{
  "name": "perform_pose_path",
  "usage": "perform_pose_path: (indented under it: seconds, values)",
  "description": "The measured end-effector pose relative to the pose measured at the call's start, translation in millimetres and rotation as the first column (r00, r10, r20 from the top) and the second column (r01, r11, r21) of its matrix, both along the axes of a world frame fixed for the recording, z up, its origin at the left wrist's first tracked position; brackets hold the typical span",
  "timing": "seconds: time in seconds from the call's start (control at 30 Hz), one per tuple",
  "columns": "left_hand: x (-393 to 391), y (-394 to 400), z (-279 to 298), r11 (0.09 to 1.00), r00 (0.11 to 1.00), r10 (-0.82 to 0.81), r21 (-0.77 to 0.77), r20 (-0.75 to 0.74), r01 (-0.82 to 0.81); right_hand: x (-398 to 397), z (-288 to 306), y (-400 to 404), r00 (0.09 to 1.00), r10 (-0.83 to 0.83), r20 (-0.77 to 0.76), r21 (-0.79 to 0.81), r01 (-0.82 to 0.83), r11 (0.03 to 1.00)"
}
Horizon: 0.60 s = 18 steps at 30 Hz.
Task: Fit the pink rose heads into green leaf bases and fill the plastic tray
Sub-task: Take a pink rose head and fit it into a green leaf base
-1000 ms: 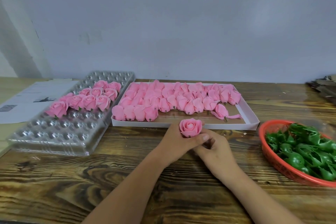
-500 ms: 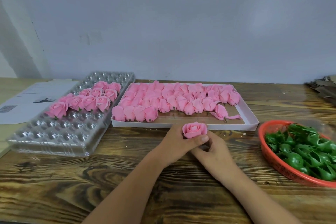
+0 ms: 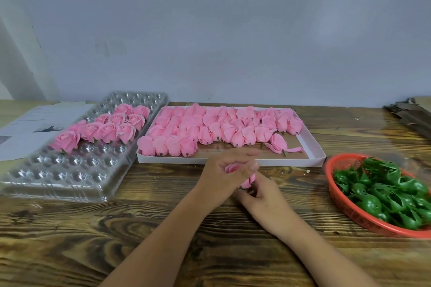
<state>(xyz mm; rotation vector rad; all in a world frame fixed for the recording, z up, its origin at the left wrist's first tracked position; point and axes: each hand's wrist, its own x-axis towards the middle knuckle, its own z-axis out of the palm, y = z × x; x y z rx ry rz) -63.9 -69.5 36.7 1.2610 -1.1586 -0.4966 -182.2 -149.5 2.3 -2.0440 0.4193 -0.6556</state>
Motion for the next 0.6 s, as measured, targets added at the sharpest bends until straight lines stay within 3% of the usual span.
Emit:
perform_pose_path:
  seconds: [0.13,0.4,0.6]
  values:
    - [0.9,-1.5,-3.4,0.998,1.0,-0.003,0.064,0.031,0.001,-0.1,-1.5,-0.9,1.0,0.025,-0.013,-0.037,-0.026,0.999]
    - [1.1,-1.1,-9.6,0.99,0.996,-0.04,0.139,0.077,0.029,-0.4,-2.6,-4.0,0.998,0.056,0.036,0.039,-0.057,0.998]
    - [6.9,1.0,-6.5,0.963,0.993,-0.114,0.247,0.029,0.104,-2.4,1.7,-1.3,0.994,0.017,0.107,0.064,-0.024,0.998]
